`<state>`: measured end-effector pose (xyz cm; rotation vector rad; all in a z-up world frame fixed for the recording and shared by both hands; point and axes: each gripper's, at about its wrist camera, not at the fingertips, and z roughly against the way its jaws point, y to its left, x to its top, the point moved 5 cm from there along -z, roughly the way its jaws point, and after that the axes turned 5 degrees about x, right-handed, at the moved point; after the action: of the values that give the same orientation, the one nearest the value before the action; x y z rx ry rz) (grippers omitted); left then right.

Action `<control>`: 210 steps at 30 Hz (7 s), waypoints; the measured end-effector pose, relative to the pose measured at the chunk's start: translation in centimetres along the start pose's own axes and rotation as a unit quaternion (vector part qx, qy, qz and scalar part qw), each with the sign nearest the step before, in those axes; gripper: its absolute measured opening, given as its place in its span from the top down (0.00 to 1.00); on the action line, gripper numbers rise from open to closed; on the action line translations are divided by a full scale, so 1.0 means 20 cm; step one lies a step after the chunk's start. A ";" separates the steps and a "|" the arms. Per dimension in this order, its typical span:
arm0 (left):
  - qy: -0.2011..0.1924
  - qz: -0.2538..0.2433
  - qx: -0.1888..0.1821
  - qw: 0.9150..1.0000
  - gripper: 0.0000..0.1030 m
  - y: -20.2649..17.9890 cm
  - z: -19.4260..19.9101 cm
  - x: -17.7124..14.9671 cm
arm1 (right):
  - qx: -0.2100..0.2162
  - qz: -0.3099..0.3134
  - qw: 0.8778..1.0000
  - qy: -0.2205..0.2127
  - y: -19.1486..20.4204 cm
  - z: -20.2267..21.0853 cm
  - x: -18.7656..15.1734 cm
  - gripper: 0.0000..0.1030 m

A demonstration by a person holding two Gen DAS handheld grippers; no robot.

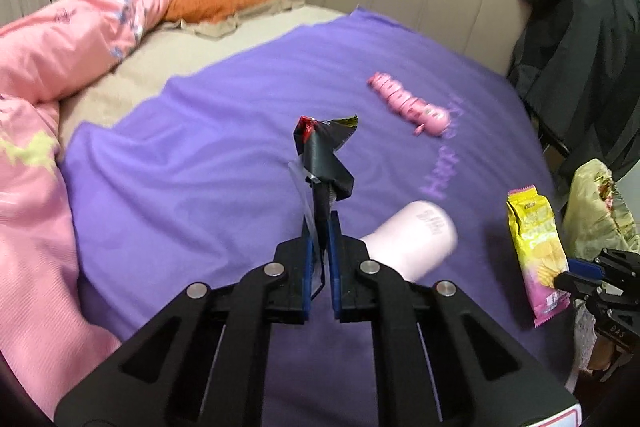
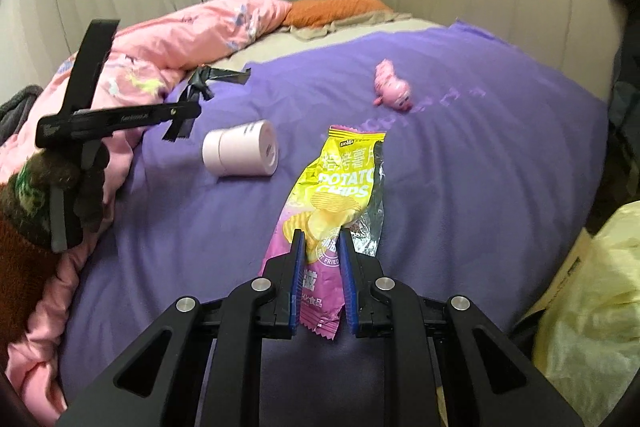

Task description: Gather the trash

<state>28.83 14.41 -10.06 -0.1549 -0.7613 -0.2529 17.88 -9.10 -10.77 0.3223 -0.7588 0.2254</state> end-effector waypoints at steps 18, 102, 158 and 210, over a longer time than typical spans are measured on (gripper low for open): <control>-0.085 0.005 -0.043 0.995 0.93 -0.65 0.54 0.23 | -0.033 -0.020 0.994 -0.103 -0.36 0.59 0.12 0.83; 0.113 -0.156 -0.239 0.952 0.93 -2.40 -0.07 -0.18 | -0.135 -0.078 0.987 -0.037 -1.40 1.07 -0.49 0.83; -0.093 -0.008 0.039 0.995 0.31 -1.23 1.00 -0.59 | -0.110 -0.051 0.982 -0.146 -0.28 1.42 -0.53 0.50; -0.130 -0.021 0.052 0.990 0.31 -1.21 1.14 -0.60 | -0.111 -0.028 0.984 -0.135 -0.14 1.36 -0.53 0.50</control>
<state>-1.38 -1.49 -1.00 -0.0723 -1.0354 -0.2355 -5.96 -22.44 -0.26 0.1635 -1.0307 0.0417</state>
